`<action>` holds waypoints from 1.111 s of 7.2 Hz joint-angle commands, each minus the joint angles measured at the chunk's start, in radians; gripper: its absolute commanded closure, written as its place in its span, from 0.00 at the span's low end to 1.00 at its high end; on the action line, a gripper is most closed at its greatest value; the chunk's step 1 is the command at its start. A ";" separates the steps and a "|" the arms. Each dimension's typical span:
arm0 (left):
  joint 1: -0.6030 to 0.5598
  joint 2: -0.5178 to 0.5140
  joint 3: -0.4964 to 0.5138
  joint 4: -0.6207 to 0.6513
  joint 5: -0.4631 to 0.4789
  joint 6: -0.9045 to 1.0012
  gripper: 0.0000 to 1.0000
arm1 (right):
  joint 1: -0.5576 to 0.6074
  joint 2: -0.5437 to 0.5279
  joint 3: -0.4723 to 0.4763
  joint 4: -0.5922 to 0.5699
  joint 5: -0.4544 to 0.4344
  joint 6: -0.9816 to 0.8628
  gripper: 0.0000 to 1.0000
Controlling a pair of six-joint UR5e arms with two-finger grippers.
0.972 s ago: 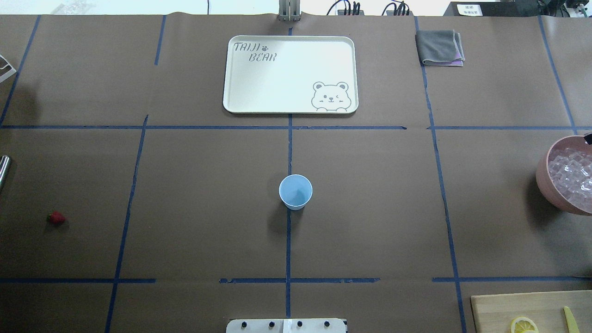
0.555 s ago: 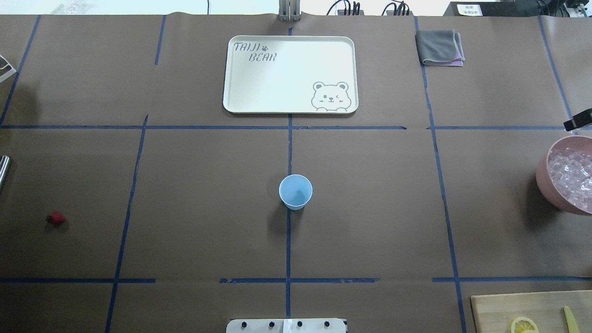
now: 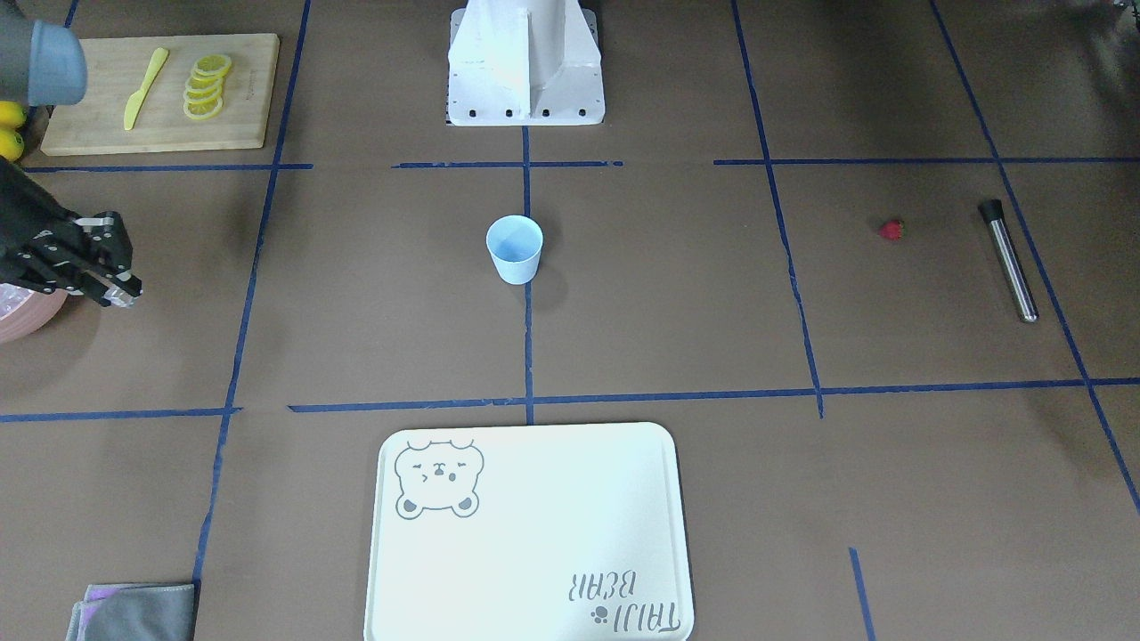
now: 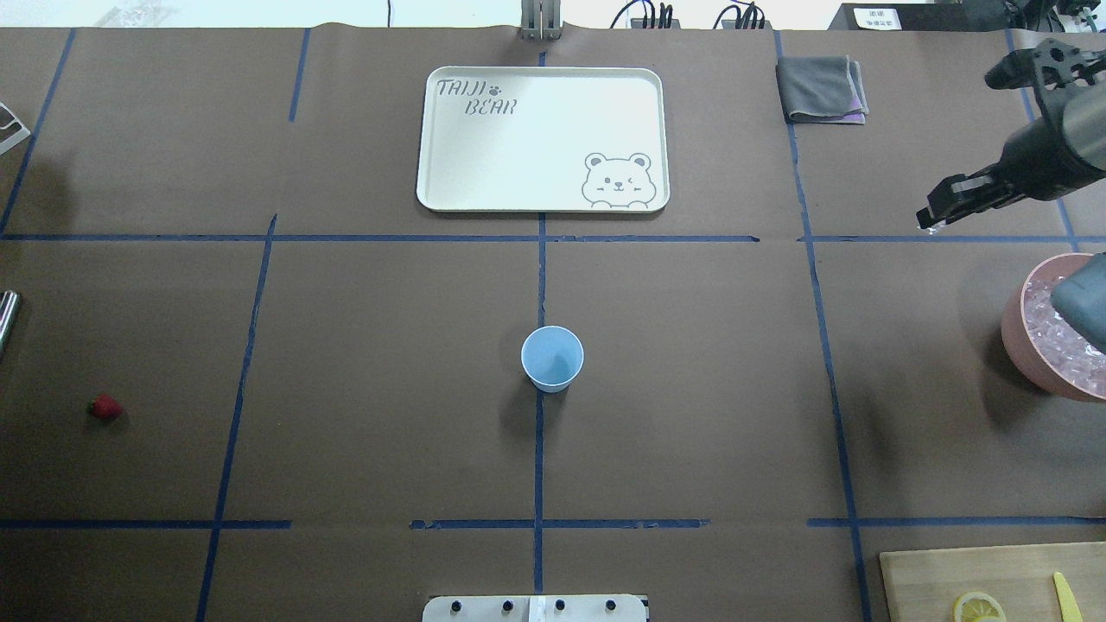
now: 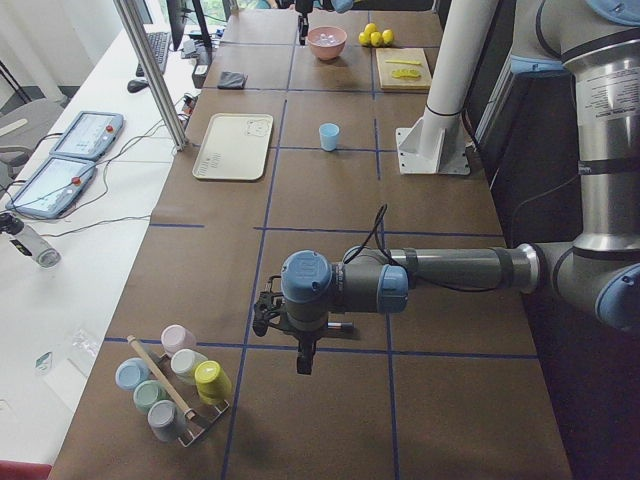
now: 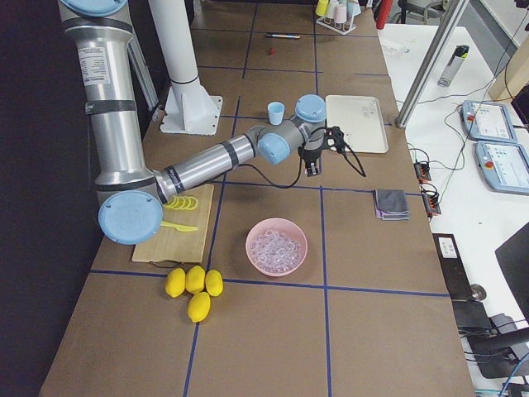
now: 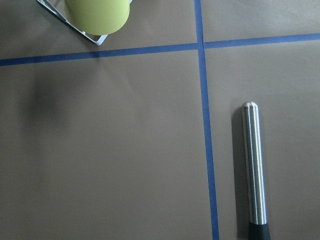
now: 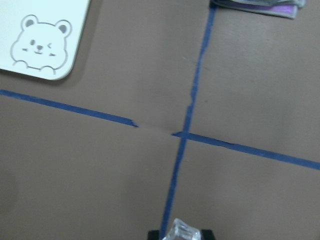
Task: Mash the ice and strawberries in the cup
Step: 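Lift the ice cube and carry it over the light blue cup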
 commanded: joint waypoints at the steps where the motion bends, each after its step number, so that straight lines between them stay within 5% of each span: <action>1: 0.000 0.000 0.002 -0.001 0.000 0.000 0.00 | -0.107 0.122 0.032 -0.064 -0.023 0.165 1.00; 3: 0.000 0.000 0.003 0.000 0.000 0.000 0.00 | -0.240 0.232 0.042 -0.162 -0.199 0.313 1.00; 8: 0.000 0.002 0.009 0.000 0.001 0.000 0.00 | -0.533 0.441 -0.019 -0.276 -0.474 0.584 1.00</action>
